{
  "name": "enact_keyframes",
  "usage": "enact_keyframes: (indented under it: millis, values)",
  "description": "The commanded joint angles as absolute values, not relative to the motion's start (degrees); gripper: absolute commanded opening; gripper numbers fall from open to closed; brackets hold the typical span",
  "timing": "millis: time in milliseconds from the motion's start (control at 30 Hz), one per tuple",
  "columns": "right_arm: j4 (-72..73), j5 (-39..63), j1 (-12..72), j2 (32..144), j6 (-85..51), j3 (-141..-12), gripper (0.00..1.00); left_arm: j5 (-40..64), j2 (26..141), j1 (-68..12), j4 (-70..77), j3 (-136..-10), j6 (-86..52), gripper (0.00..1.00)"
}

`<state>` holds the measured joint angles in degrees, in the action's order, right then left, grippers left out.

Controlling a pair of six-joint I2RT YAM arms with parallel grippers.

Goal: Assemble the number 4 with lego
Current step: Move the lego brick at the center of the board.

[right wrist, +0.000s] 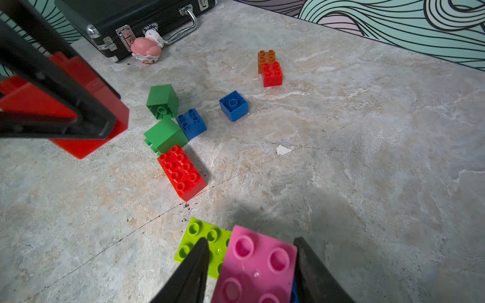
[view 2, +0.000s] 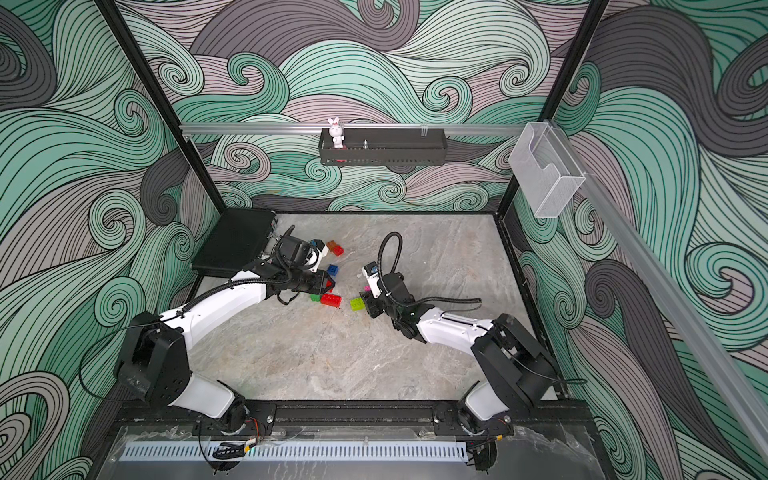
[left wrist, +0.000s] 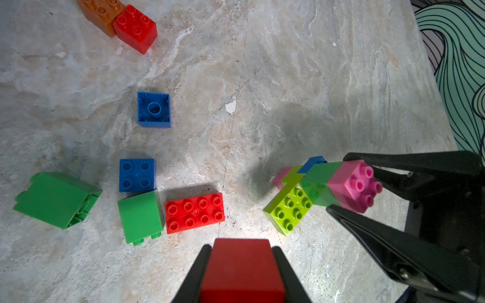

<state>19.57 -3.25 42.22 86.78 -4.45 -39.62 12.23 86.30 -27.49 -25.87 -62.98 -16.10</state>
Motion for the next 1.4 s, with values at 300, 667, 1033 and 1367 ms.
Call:
enact_keyframes:
  millis: [300,667,1033,1367]
  values:
    - [24.96,-5.04,42.69,90.04,-1.68,-36.71,0.33,12.18,83.91,-28.21,-26.15,-62.74,-15.61,0.00]
    - [23.81,-6.77,43.15,95.39,2.14,-37.00,0.17,14.35,87.39,-32.23,-24.40,-64.03,-8.12,0.00]
    - [15.59,-5.21,43.17,98.09,0.99,-36.73,0.05,17.82,88.06,-33.40,-19.73,-62.52,5.62,0.00]
    - [16.97,-5.33,43.16,98.42,0.53,-35.18,0.00,20.70,87.28,-33.52,-14.47,-58.29,13.98,0.00]
